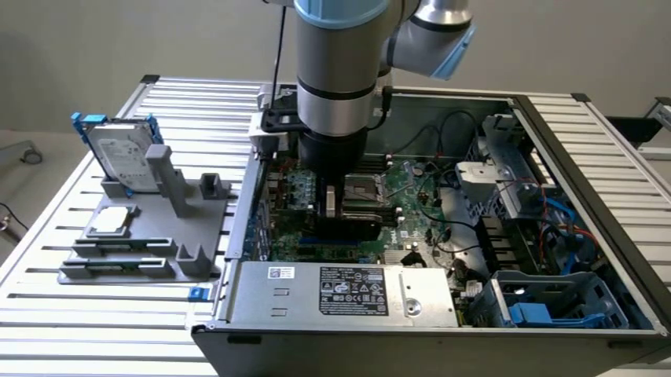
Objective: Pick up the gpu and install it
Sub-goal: 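Insert the gpu into the slot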
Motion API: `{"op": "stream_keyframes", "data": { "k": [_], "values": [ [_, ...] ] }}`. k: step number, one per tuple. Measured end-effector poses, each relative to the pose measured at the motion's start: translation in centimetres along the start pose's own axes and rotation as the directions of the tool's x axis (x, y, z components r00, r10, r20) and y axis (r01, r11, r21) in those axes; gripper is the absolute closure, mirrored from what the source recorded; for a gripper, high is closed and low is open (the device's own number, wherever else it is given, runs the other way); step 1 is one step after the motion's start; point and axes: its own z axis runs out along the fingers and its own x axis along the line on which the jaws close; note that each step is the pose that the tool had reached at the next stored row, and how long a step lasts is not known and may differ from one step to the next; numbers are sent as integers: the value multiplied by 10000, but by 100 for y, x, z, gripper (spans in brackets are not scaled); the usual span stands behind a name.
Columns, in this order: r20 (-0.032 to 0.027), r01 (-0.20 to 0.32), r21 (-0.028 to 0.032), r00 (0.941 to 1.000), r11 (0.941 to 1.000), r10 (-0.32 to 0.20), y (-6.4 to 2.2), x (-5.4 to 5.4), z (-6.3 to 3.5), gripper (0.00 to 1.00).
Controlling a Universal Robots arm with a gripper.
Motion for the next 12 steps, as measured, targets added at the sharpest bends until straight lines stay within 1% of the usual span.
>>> {"op": "stream_keyframes", "data": {
  "k": [4, 12],
  "values": [
    [7, 1, -45, 10000, 10000, 0, 0, 0, 0, 74],
    [71, 2, -50, 10000, 10000, -1, -1, 0, 4, 74]
  ]
}}
